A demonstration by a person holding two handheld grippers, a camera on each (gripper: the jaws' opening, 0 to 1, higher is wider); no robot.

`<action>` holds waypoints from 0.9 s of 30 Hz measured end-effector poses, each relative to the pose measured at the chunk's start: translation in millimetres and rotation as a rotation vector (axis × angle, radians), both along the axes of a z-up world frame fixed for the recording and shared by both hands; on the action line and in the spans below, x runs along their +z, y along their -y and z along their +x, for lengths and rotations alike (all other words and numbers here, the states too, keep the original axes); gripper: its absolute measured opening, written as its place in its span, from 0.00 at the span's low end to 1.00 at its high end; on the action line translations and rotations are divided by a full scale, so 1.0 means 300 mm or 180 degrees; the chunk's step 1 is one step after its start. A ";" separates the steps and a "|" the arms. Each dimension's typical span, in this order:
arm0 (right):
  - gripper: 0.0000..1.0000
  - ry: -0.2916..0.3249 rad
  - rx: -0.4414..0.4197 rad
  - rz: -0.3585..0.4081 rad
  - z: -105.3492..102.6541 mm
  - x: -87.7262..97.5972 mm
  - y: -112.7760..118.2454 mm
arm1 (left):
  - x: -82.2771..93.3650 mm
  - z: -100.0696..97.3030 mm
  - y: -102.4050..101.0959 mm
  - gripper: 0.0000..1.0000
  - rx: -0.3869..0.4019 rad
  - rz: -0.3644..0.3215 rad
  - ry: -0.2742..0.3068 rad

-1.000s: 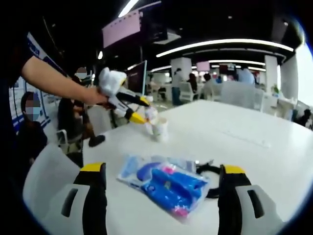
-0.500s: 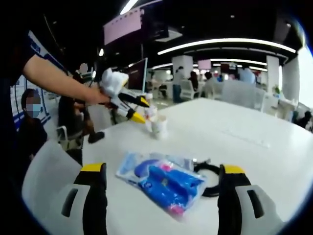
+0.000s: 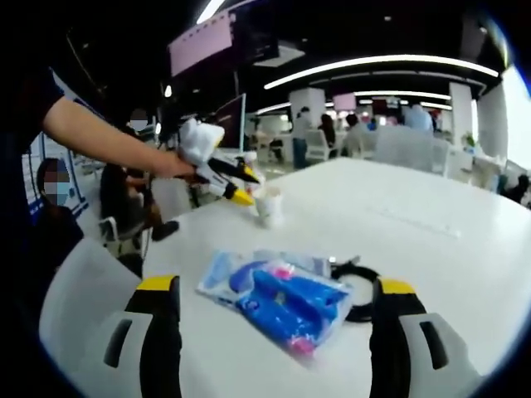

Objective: Arrange the tabletop items into an orderly group along one side of the table until the central work area is clear of visible clutter.

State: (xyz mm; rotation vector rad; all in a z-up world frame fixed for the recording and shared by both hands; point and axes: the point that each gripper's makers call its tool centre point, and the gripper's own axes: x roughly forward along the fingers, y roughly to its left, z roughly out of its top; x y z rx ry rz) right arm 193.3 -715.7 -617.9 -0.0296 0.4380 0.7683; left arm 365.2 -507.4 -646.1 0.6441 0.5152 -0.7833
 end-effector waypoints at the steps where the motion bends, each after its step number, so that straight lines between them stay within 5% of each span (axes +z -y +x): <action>1: 0.94 -0.0012 0.0002 -0.0007 -0.001 -0.005 0.001 | -0.007 0.006 -0.002 0.38 0.0002 0.0011 -0.0010; 27: 0.94 -0.0148 -0.0090 -0.0055 -0.012 -0.058 0.036 | -0.099 0.052 -0.003 0.15 0.0048 0.0082 -0.0221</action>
